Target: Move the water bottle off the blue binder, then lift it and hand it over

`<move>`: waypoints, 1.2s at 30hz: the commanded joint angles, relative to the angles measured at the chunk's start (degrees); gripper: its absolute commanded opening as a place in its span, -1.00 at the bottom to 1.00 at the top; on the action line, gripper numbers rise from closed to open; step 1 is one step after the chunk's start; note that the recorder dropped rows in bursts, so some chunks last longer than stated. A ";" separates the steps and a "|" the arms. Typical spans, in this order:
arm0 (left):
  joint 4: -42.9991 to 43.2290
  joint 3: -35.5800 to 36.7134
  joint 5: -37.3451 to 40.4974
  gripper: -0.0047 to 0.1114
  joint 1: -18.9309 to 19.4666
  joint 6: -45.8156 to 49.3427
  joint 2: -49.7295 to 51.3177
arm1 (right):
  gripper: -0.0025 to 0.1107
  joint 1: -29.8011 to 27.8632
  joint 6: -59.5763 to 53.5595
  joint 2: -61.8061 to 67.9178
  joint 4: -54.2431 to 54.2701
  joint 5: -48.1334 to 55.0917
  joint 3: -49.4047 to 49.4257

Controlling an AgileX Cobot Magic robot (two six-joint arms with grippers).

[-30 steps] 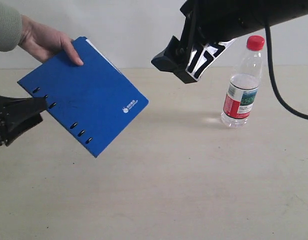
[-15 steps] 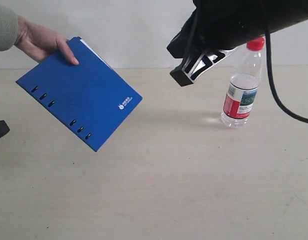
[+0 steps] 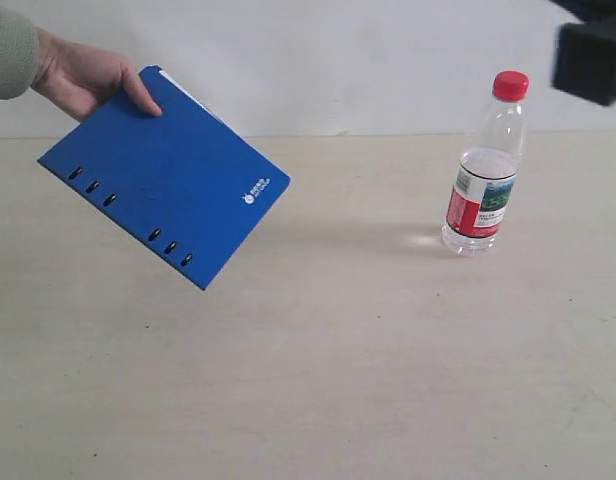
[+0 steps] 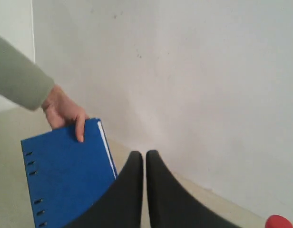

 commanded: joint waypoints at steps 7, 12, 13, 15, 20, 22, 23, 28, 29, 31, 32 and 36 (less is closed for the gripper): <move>15.18 -0.46 2.09 -0.84 0.06 -25.28 -19.42 | -0.96 0.00 2.42 -27.02 4.04 -14.93 19.91; 18.58 -0.46 3.14 -0.84 0.06 -32.84 -26.00 | -0.96 0.00 2.42 -37.27 6.81 -18.16 27.37; 17.98 -0.46 0.77 -0.84 0.06 -32.84 -27.26 | -0.96 0.00 2.42 -39.30 6.93 -18.16 28.95; 17.98 -0.46 -2.83 -0.84 0.06 -32.84 -28.71 | -0.96 0.00 2.42 -41.35 8.05 -18.46 31.03; 17.98 -0.46 -3.65 -0.84 0.06 -32.84 -30.38 | -0.96 0.00 2.42 -44.48 10.27 -24.72 38.15; 17.98 -0.46 -4.26 -0.84 0.06 -32.84 -30.37 | -0.96 0.00 2.42 -44.48 10.49 -24.72 39.94; 17.98 -0.46 -5.26 -0.84 0.06 -32.84 -30.37 | -0.96 0.00 2.42 -44.48 10.49 -24.59 40.03; 17.98 -0.46 -12.27 -0.84 0.06 -32.84 -30.37 | -0.96 0.00 2.55 -44.48 11.16 -23.76 40.03; 17.98 -0.46 -13.20 -0.84 0.06 -32.84 -30.37 | -0.96 0.00 2.55 -44.48 11.16 -23.30 40.03; 17.98 -0.46 -14.38 -0.84 0.06 -32.84 -30.37 | -0.96 0.00 2.55 -44.48 11.16 -22.90 40.03; 17.98 -0.46 -14.55 -0.84 0.06 -32.84 -30.37 | -0.96 0.00 2.55 -44.48 11.16 -22.90 40.03; 17.98 -0.46 -14.55 -0.84 0.06 -32.84 -30.37 | -0.96 0.00 2.55 -44.48 11.16 -22.90 40.03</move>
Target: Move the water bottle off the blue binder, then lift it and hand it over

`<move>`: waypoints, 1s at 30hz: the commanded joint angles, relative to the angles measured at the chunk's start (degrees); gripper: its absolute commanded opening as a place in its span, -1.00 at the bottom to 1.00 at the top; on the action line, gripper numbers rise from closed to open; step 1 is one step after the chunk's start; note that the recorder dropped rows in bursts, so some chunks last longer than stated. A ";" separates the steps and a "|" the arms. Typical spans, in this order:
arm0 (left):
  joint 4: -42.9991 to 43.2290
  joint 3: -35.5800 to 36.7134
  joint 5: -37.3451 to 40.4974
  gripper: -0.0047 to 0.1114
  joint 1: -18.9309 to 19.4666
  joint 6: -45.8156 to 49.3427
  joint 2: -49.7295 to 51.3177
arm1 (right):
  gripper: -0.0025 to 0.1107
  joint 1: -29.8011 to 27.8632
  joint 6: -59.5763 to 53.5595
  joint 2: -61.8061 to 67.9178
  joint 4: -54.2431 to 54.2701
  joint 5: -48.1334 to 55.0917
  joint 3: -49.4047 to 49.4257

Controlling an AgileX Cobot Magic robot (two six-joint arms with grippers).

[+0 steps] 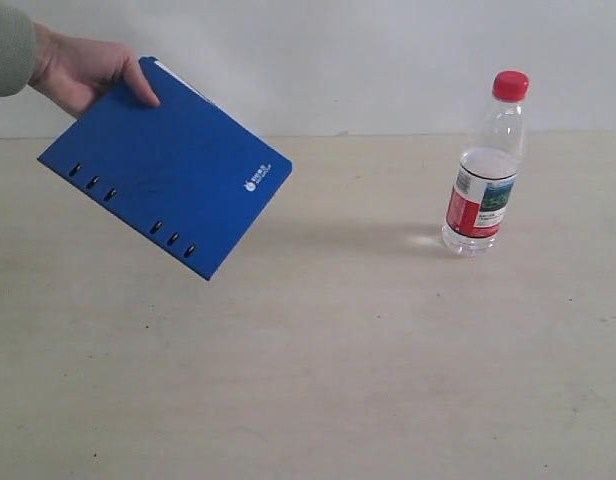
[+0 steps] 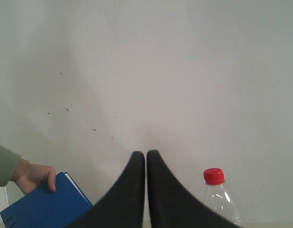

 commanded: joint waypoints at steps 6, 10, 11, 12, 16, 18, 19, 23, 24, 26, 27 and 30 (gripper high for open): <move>-0.24 -0.27 0.01 -0.84 -2.53 -0.66 -0.20 | -0.96 0.00 0.01 -0.29 0.00 0.25 0.22; -0.24 -0.27 0.29 -0.84 -9.33 -0.40 -0.20 | -0.96 0.00 0.01 -0.29 0.00 0.25 0.22; -0.24 -0.27 0.29 -0.84 -11.23 -0.40 -0.20 | -0.96 0.00 0.01 -0.29 0.00 0.25 0.22; -0.24 -0.27 0.29 -0.84 -13.22 -0.27 -0.20 | -0.96 0.00 0.01 -0.29 0.00 0.25 0.22; -4.33 -0.27 0.72 -0.84 -17.45 -0.38 -0.20 | -0.96 0.00 0.01 -0.29 0.00 0.25 0.22; -9.80 -0.27 0.61 -0.84 -18.49 -3.13 -0.20 | -0.96 0.00 0.01 -0.29 0.00 0.25 0.22; -13.78 -0.27 0.40 -0.84 -19.02 -5.57 -0.20 | -0.96 0.00 0.01 -0.29 0.00 0.25 0.22; -30.25 -0.27 -0.17 -0.84 -19.32 -11.79 -0.20 | -0.96 0.00 0.01 -0.29 0.00 0.25 0.22; -34.13 -0.27 -0.03 -0.84 -19.32 -11.91 -0.20 | -0.96 0.00 0.01 -0.29 0.00 0.25 0.22; -44.45 -0.27 4.12 -0.84 -19.32 -12.02 -0.20 | -0.96 0.00 0.01 -0.29 0.00 0.25 0.22; -46.56 -0.27 6.38 -0.84 -19.32 -12.28 -0.20 | -0.96 0.00 0.01 -0.29 0.00 0.25 0.22; -51.75 0.51 21.74 -0.84 -19.32 -12.11 -0.33 | -0.96 0.00 0.01 -0.29 0.00 0.36 0.22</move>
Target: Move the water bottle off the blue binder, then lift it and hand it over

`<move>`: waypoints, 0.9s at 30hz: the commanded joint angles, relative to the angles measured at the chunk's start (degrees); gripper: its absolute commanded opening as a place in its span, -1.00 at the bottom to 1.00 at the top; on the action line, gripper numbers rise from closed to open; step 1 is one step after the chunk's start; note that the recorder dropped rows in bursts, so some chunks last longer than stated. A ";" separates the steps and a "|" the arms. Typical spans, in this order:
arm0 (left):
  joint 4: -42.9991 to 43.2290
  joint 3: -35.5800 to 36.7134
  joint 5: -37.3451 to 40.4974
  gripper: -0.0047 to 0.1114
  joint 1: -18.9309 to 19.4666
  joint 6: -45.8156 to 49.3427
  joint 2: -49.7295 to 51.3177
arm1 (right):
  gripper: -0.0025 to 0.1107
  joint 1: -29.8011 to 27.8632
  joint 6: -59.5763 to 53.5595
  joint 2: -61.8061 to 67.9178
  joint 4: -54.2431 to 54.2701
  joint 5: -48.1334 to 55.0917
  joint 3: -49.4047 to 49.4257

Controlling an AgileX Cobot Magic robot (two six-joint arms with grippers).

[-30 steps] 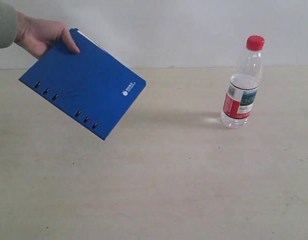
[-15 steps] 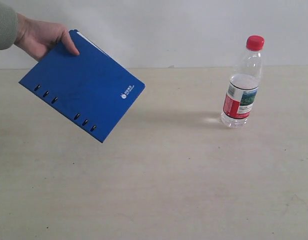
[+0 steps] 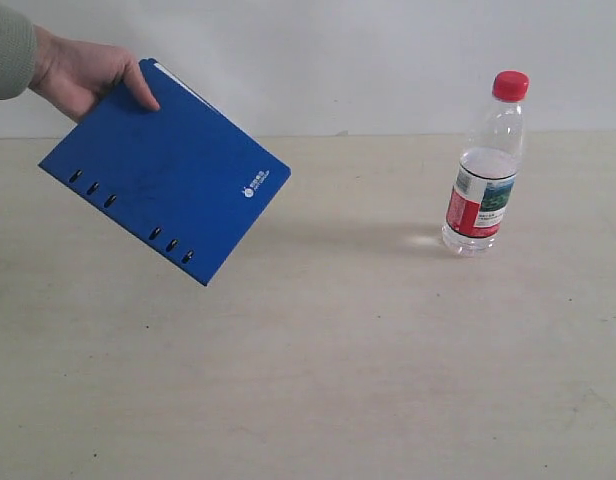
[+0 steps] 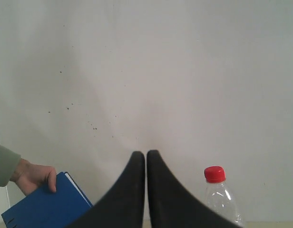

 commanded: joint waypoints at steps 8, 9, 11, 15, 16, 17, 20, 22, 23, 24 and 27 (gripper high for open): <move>-17.38 9.07 25.92 -0.84 -0.19 60.17 -8.24 | -0.96 0.00 -0.15 -0.29 -0.22 0.14 0.22; -18.75 9.07 33.48 -0.84 -0.19 64.09 -9.04 | -0.96 0.00 -0.15 -0.29 -0.22 0.24 0.22; -28.57 9.07 43.36 -0.84 -0.19 79.12 -9.27 | -0.96 0.00 -0.15 -0.29 -0.22 0.24 0.22; -33.52 9.07 57.92 -0.84 -0.19 101.23 -9.27 | -0.96 0.00 -0.15 -0.29 -0.22 0.24 0.22; -33.21 9.07 61.07 -0.84 -0.32 103.39 -9.27 | -0.96 0.00 -0.15 -0.29 -0.22 0.24 0.22; -33.08 9.07 64.64 -0.84 -1.00 105.95 -9.27 | -0.96 0.00 -0.15 -0.29 -0.22 0.21 0.22; -32.63 9.07 70.40 -0.84 -3.33 107.79 -9.27 | -0.96 0.00 -0.15 -0.29 -0.22 0.35 0.22; -32.63 9.07 71.93 -0.84 -4.16 108.94 -9.27 | -0.96 0.00 -0.15 -0.29 -0.22 0.35 0.22; -32.63 9.07 71.93 -0.84 -4.16 109.07 -9.27 | -0.96 0.00 -0.15 -0.29 -0.22 0.35 0.22; -32.63 9.07 71.93 -0.84 -4.16 109.07 -9.27 | -0.96 0.00 -0.15 -0.29 -0.22 0.35 0.22; -32.63 9.07 71.93 -0.84 -4.16 109.19 -9.27 | -0.96 0.00 -0.15 -0.29 -0.22 0.35 0.22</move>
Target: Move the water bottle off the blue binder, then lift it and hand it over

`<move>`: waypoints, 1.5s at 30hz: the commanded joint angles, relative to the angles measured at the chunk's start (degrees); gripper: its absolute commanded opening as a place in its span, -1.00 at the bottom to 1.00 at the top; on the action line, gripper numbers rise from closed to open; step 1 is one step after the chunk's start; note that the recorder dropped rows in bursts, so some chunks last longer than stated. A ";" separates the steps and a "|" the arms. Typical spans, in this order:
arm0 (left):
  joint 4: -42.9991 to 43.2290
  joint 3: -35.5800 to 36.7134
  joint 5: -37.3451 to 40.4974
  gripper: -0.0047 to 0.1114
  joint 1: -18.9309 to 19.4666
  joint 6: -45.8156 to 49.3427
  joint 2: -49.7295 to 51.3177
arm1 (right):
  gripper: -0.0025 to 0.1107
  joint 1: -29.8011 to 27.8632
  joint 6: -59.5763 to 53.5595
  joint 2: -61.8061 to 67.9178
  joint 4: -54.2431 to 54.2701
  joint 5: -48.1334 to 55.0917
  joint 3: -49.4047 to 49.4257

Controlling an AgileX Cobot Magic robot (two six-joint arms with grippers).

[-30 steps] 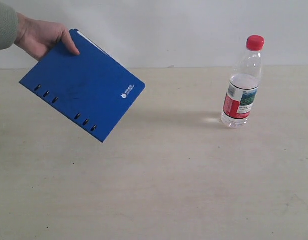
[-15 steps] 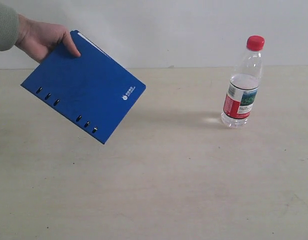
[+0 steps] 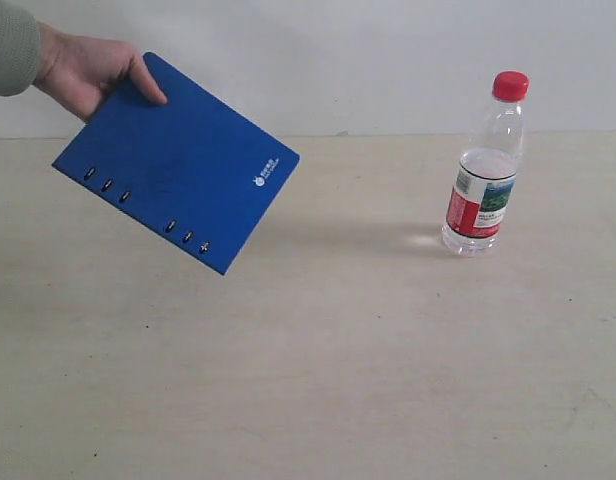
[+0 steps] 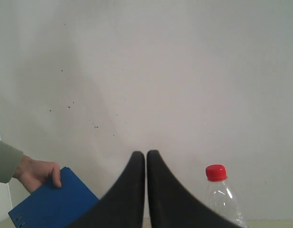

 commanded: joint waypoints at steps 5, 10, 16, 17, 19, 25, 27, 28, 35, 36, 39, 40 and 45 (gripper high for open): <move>-0.39 0.20 0.05 -0.84 -1.81 0.72 -0.15 | -0.96 0.00 -0.22 -0.29 -0.22 -0.01 0.22; -0.39 0.20 0.05 -0.84 -2.17 0.72 -0.15 | -0.96 0.00 -0.22 -0.29 -0.22 -0.01 0.22; -0.39 0.20 0.05 -0.84 -2.17 0.72 -0.15 | -0.96 0.00 -0.22 -0.29 -0.22 0.11 0.22; -0.39 0.20 0.05 -0.84 -2.17 0.72 -0.15 | -0.96 0.00 -0.22 -0.29 -0.22 0.11 0.22; -0.39 0.20 0.05 -0.84 -2.17 0.72 -0.15 | -0.96 0.00 -0.22 -0.29 -0.22 0.22 0.22; -0.39 0.20 0.05 -0.84 -2.17 0.72 -0.15 | -0.96 0.00 -0.22 -0.29 -0.22 0.30 0.22; -0.39 0.20 0.05 -0.84 -2.17 0.72 -0.15 | -0.96 0.00 -0.22 -0.29 -0.22 0.30 0.22; -0.39 0.20 0.05 -0.84 -2.17 0.72 -0.15 | -0.96 0.00 -0.22 -0.29 -0.22 0.30 0.22; -0.39 0.20 0.05 -0.84 -2.17 0.72 -0.15 | -0.96 0.00 -0.22 -0.29 -0.22 0.41 0.22; -0.39 0.20 0.05 -0.84 -2.17 0.72 -0.15 | -0.96 0.00 -0.22 -0.29 -0.22 0.41 0.22; -0.39 0.20 0.05 -0.84 -2.17 0.72 -0.15 | -0.96 0.00 -1.23 -0.29 -0.22 0.30 0.22; -0.39 0.20 0.05 -0.84 -2.17 0.72 -0.15 | -0.96 0.00 -1.40 -0.29 -0.22 0.30 0.22; -0.39 0.20 0.05 -0.84 -2.17 0.72 -0.15 | -0.96 0.00 -1.36 -0.29 -1.57 0.45 0.22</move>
